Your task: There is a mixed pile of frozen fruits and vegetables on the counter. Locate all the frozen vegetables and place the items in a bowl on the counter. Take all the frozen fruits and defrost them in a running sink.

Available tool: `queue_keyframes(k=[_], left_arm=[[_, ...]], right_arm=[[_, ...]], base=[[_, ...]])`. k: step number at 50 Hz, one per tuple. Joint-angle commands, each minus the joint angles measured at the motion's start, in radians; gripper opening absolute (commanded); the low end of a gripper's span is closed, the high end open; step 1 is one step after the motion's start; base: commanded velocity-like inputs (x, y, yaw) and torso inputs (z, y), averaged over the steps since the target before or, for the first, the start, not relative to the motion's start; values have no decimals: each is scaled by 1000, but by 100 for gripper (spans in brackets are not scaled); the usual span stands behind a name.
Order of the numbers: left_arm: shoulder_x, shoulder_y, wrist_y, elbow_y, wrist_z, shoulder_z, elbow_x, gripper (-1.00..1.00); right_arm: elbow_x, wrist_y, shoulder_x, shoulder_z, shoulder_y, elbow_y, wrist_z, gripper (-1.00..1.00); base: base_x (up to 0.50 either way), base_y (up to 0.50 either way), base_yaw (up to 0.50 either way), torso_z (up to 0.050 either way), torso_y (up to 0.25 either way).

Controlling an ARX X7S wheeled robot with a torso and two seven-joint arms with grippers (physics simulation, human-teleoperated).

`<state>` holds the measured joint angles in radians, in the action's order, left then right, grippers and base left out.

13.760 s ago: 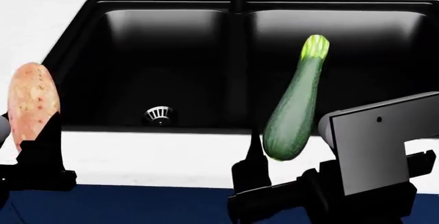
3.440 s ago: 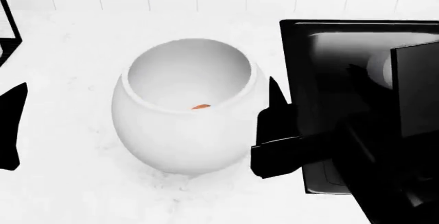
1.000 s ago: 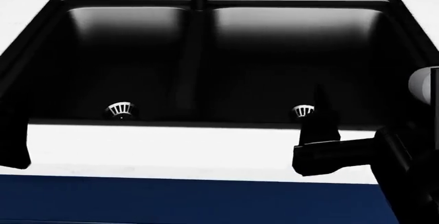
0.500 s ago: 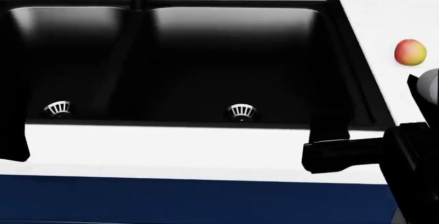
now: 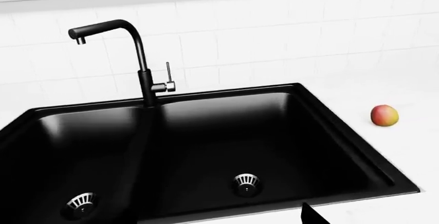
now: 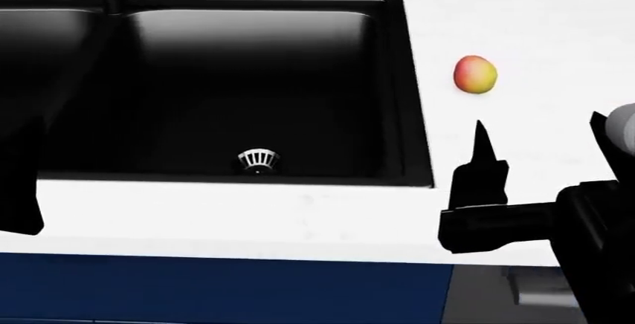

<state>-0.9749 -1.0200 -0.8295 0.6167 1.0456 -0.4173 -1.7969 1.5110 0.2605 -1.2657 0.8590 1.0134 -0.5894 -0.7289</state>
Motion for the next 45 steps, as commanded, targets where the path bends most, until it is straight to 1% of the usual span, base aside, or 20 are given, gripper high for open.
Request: queue_keyframes(k=[1, 10, 21, 28, 38, 45], left_arm=[[-1, -48, -24, -11, 15, -19, -9, 100], [16, -63, -31, -25, 8, -29, 3, 100], [12, -63, -33, -24, 0, -29, 6, 100], [8, -51, -28, -23, -8, -27, 14, 100], [20, -54, -28, -29, -10, -33, 25, 100], [21, -57, -30, -31, -10, -36, 22, 100]], right_arm=[[23, -9, -7, -8, 11, -2, 17, 100], [17, -8, -2, -9, 11, -2, 24, 100], [2, -17, -1, -7, -2, -1, 34, 100], [-2, -13, 2, -4, -7, 1, 26, 100], [3, -17, -3, -7, -12, -8, 16, 100], [0, -32, -9, -7, -25, -6, 21, 100]], base=[[0, -500, 0, 0, 0], [7, -500, 0, 0, 0], [91, -484, 0, 0, 0], [118, -72, 0, 0, 0], [7, 0, 0, 0, 0], [0, -474, 0, 0, 0]])
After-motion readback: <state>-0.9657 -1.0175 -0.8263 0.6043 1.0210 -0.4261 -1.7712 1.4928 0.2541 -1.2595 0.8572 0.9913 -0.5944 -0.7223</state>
